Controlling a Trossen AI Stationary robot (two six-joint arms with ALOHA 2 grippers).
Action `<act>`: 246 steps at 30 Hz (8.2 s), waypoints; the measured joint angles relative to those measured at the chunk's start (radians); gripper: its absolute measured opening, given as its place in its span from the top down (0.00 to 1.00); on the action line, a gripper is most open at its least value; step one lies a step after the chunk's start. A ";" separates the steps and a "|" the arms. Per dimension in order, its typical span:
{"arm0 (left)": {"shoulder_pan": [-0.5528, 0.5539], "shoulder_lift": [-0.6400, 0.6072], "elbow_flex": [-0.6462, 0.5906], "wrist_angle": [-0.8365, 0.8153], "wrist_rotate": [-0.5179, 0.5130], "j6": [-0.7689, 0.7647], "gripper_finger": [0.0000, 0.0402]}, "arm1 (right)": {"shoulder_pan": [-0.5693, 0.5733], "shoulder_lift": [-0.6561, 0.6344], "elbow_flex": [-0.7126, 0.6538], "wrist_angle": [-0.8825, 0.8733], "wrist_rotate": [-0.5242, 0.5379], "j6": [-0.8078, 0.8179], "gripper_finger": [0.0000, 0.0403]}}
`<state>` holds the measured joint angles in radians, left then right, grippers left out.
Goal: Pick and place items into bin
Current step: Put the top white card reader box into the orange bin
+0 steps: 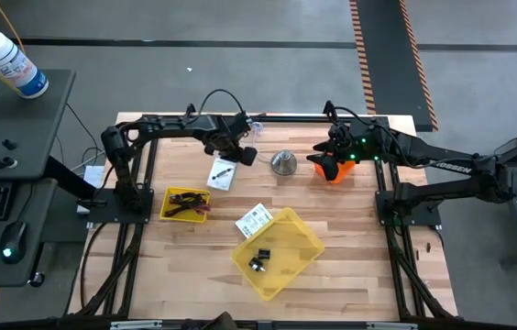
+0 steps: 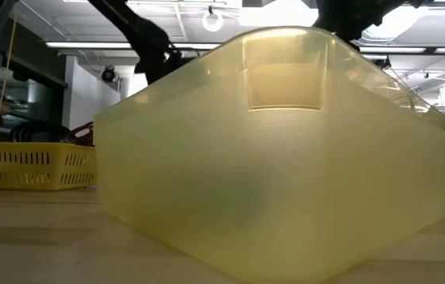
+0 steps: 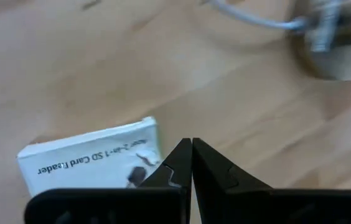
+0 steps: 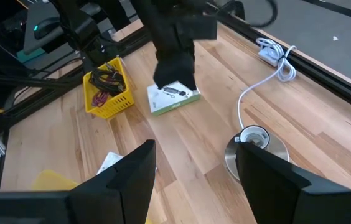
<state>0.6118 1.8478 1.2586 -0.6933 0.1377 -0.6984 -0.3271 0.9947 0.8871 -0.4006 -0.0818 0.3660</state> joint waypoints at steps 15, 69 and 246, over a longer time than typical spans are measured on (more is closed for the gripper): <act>-0.017 -0.027 0.174 -0.190 -0.132 -0.011 0.90 | 0.000 0.000 0.000 -0.006 0.013 -0.008 0.48; -0.049 0.242 0.169 -0.165 0.058 0.142 1.00 | 0.000 0.000 0.000 -0.005 0.020 -0.005 0.48; -0.367 -0.118 0.421 -0.228 -0.410 0.952 1.00 | -0.379 0.423 0.199 0.163 -0.616 0.237 0.42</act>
<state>0.2450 1.7298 1.6796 -0.9210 -0.2722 0.2533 -0.7060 1.4174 1.0857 -0.2373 -0.6981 0.6031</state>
